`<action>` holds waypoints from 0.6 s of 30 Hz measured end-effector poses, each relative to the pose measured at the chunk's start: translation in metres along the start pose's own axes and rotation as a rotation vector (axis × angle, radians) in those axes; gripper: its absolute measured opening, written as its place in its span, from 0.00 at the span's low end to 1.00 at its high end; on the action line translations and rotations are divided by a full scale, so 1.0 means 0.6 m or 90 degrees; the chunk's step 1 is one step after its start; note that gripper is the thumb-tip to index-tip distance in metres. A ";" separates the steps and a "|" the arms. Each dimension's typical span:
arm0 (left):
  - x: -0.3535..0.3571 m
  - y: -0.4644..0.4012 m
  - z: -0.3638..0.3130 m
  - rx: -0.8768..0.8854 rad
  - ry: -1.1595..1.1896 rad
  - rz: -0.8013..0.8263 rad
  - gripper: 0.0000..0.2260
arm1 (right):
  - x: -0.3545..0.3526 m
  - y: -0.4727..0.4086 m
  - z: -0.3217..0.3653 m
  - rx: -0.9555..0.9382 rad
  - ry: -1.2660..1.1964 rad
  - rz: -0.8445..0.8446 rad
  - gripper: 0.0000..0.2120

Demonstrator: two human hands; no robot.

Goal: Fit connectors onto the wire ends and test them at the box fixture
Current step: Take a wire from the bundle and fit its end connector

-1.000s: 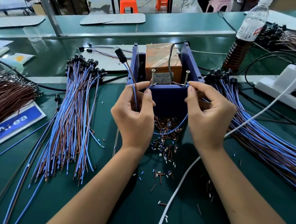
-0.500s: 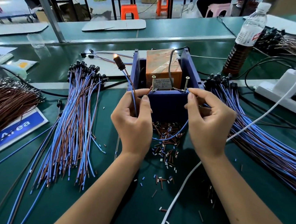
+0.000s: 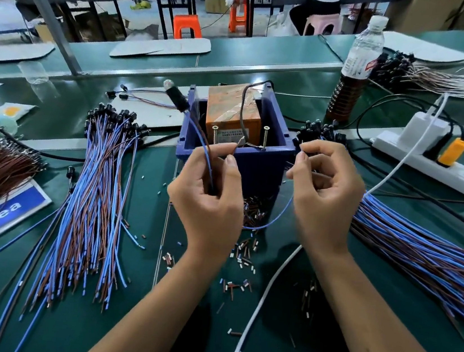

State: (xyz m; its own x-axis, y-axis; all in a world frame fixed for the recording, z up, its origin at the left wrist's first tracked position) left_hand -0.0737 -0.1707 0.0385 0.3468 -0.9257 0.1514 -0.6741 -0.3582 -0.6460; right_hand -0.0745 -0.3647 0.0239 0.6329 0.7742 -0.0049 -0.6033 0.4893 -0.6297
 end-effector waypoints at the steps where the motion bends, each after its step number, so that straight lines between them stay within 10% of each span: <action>1: 0.014 0.003 -0.007 0.000 0.010 0.005 0.07 | -0.010 -0.005 -0.005 0.017 0.002 -0.011 0.05; 18: -0.023 -0.002 0.064 -0.137 -0.029 -0.182 0.08 | 0.039 0.000 0.004 0.022 0.082 0.037 0.06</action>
State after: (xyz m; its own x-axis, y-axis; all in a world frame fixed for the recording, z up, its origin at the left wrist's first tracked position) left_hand -0.0526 -0.1527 0.0087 0.5666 -0.7796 0.2669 -0.6659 -0.6240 -0.4089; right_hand -0.0609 -0.3455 0.0257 0.6525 0.7445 -0.1410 -0.6551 0.4607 -0.5989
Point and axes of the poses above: each hand's wrist, its own y-axis away from the middle knuckle, its own x-axis out of the palm, z = x × y, the point moved 7 cm from there along -y, towards the middle knuckle, and after that the axes turned 4 degrees about y, right-handed, at the moved point
